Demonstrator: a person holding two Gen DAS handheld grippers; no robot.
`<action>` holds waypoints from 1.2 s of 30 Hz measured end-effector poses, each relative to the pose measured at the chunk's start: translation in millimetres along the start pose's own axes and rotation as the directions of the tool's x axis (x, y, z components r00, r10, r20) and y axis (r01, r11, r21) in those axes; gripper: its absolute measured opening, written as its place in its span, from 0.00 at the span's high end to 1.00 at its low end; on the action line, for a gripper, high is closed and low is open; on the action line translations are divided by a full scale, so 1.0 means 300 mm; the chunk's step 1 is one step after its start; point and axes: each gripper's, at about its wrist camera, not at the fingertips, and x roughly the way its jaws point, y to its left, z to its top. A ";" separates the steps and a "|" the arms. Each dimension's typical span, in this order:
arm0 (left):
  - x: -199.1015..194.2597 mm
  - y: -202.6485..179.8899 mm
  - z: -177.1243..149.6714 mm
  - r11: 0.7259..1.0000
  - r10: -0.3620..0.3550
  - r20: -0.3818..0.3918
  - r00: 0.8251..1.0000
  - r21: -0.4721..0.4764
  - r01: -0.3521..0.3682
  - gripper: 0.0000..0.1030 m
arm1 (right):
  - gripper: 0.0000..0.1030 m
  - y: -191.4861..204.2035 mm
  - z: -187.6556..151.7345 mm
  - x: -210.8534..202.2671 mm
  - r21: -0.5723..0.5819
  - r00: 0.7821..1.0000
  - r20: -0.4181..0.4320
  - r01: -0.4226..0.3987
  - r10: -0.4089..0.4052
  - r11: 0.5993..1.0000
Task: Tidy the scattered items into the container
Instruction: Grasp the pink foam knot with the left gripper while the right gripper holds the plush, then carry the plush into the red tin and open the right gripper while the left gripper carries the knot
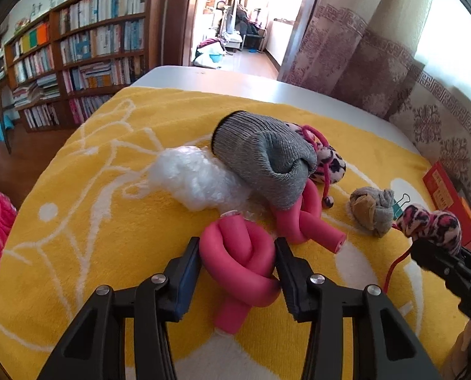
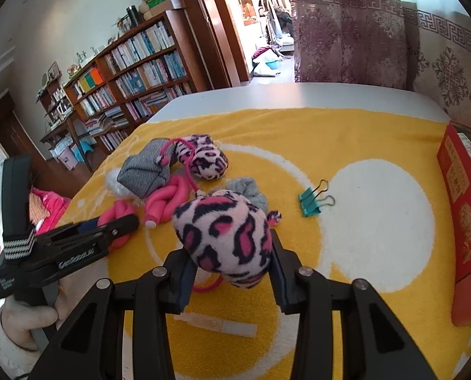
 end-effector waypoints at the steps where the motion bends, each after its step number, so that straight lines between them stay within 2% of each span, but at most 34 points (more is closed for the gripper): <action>1: -0.012 -0.001 -0.005 1.000 0.000 0.008 1.000 -0.002 0.000 0.54 | 0.57 -0.004 0.002 -0.004 0.006 1.000 0.004 0.002 -0.002 1.000; 7: -0.077 -0.014 -0.030 0.999 -0.043 0.035 0.998 -0.019 0.044 0.54 | 0.57 -0.028 0.017 -0.028 0.035 1.000 0.030 0.010 -0.011 0.999; 15: -0.107 -0.088 -0.054 0.996 -0.086 0.039 0.995 0.025 0.085 0.54 | 0.57 -0.084 0.025 -0.134 0.093 0.993 0.111 0.023 -0.033 0.995; 23: -0.157 -0.230 -0.046 0.986 -0.137 0.049 0.989 0.097 0.132 0.54 | 0.57 -0.276 -0.001 -0.305 0.221 0.967 0.209 0.099 -0.146 0.970; 28: -0.171 -0.350 -0.035 0.975 -0.175 0.031 0.984 0.144 0.169 0.54 | 0.57 -0.462 -0.017 -0.404 0.323 0.935 0.235 0.181 -0.264 0.929; 36: -0.157 -0.526 -0.043 0.953 -0.214 -0.008 0.977 0.220 0.211 0.54 | 0.57 -0.699 -0.043 -0.495 0.390 0.848 0.224 0.373 -0.479 0.842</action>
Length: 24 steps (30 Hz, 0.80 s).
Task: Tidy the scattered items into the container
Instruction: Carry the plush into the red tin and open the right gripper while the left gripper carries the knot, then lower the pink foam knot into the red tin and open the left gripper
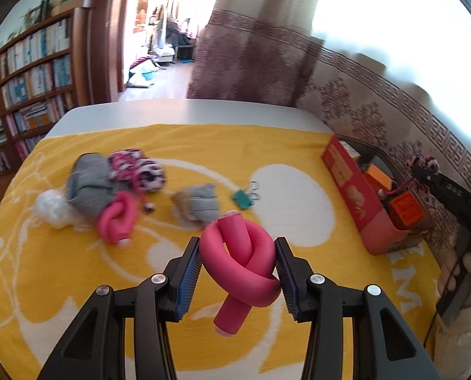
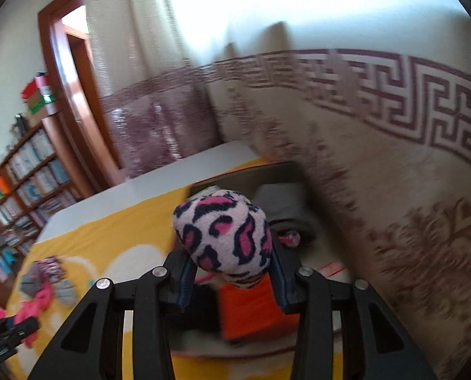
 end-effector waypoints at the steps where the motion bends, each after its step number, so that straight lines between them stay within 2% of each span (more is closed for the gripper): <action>1: 0.007 -0.020 0.003 1.000 -0.003 -0.004 1.000 0.009 0.003 0.54 | 0.57 -0.022 0.003 0.015 0.003 1.000 -0.002 0.019 -0.019 1.000; 4: 0.022 -0.059 0.009 1.000 -0.009 -0.016 1.000 0.029 0.010 0.54 | 0.57 -0.076 0.001 0.062 0.015 0.999 -0.022 0.047 -0.046 0.999; 9: 0.058 -0.133 0.034 0.998 -0.022 -0.031 0.999 0.063 0.024 0.54 | 0.52 -0.114 -0.010 0.078 0.074 0.998 -0.055 0.013 -0.009 0.997; 14: 0.097 -0.235 0.078 0.991 -0.055 -0.040 0.998 0.120 0.060 0.54 | 0.34 -0.093 -0.008 0.017 0.054 0.999 0.019 0.025 -0.026 0.998; 18: 0.126 -0.342 0.117 0.979 -0.097 -0.046 0.994 0.177 0.104 0.54 | 0.33 -0.079 -0.011 -0.005 0.047 0.998 0.045 0.037 -0.039 0.998; 24: 0.189 -0.501 0.179 0.956 -0.174 -0.043 0.984 0.233 0.180 0.54 | 0.33 -0.101 -0.014 0.003 0.085 0.998 0.020 0.065 -0.067 0.994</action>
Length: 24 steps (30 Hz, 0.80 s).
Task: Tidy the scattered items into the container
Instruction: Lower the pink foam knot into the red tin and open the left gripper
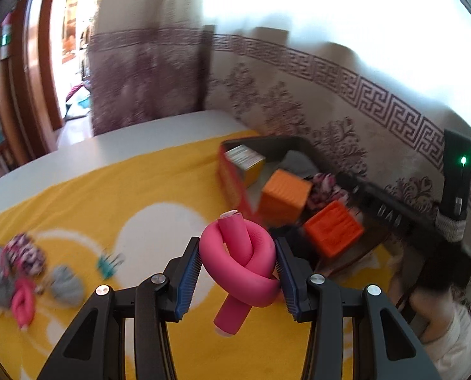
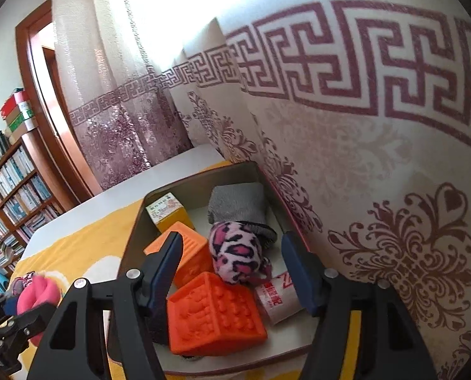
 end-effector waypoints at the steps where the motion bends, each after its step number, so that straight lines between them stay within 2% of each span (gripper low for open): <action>1: 0.020 -0.017 0.012 1.000 -0.019 -0.003 1.000 -0.001 0.019 0.54 | 0.33 -0.006 0.002 -0.001 0.008 1.000 0.001 0.005 -0.005 1.000; 9: 0.124 -0.111 0.050 0.993 -0.118 -0.038 0.992 -0.020 0.118 0.52 | 0.33 -0.027 0.006 0.002 0.026 1.000 -0.012 0.024 -0.024 0.999; 10: 0.134 -0.110 0.052 0.991 -0.129 -0.049 0.990 -0.031 0.128 0.50 | 0.33 -0.025 0.006 0.004 0.024 1.000 -0.014 0.023 -0.022 0.999; 12: 0.146 -0.097 0.054 0.988 -0.144 -0.065 0.987 -0.067 0.139 0.34 | 0.33 -0.022 0.005 0.005 0.021 1.000 -0.014 0.019 -0.019 1.000; 18: 0.124 -0.040 0.050 0.982 -0.142 -0.055 0.988 -0.132 0.134 0.33 | 0.33 -0.018 0.002 0.002 0.020 1.000 -0.006 0.014 -0.013 1.000; 24: 0.089 -0.016 0.024 0.987 -0.108 -0.053 0.993 -0.125 0.100 0.33 | 0.33 -0.007 -0.001 0.002 0.005 1.000 0.001 0.010 -0.010 1.000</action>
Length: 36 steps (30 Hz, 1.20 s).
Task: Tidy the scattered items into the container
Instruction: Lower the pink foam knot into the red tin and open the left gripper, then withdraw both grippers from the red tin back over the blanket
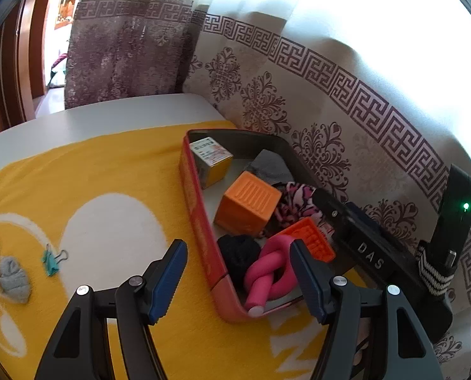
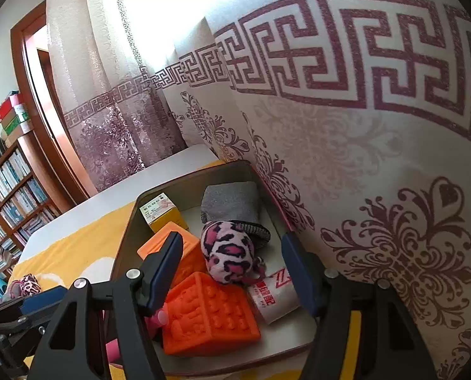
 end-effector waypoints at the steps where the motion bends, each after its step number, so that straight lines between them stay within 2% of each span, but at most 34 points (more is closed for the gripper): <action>1: -0.005 0.004 -0.005 1.000 0.007 0.000 1.000 0.001 -0.007 0.33 | 0.33 0.002 0.000 -0.001 -0.004 1.000 0.003 0.001 -0.001 1.000; 10: -0.105 0.080 -0.048 0.997 0.072 0.021 0.997 -0.017 -0.071 0.33 | 0.33 0.024 -0.007 -0.005 -0.045 0.999 0.032 0.013 -0.012 0.999; 19: -0.228 0.255 -0.126 0.984 0.150 0.024 0.988 -0.097 -0.147 0.33 | 0.33 0.048 -0.018 -0.013 -0.086 0.997 0.066 0.043 -0.038 0.995; 27: -0.360 0.503 -0.247 0.939 0.254 0.022 0.967 -0.244 -0.241 0.33 | 0.33 0.108 -0.046 -0.051 -0.165 0.979 0.179 0.125 -0.095 0.978; 30: -0.400 0.568 -0.287 0.919 0.278 0.024 0.960 -0.297 -0.258 0.33 | 0.26 0.147 -0.062 -0.065 -0.208 0.971 0.214 0.153 -0.107 0.966; 36: -0.445 0.634 -0.349 0.904 0.289 0.019 0.957 -0.333 -0.266 0.33 | 0.23 0.251 -0.105 -0.131 -0.276 0.974 0.222 0.116 -0.055 0.954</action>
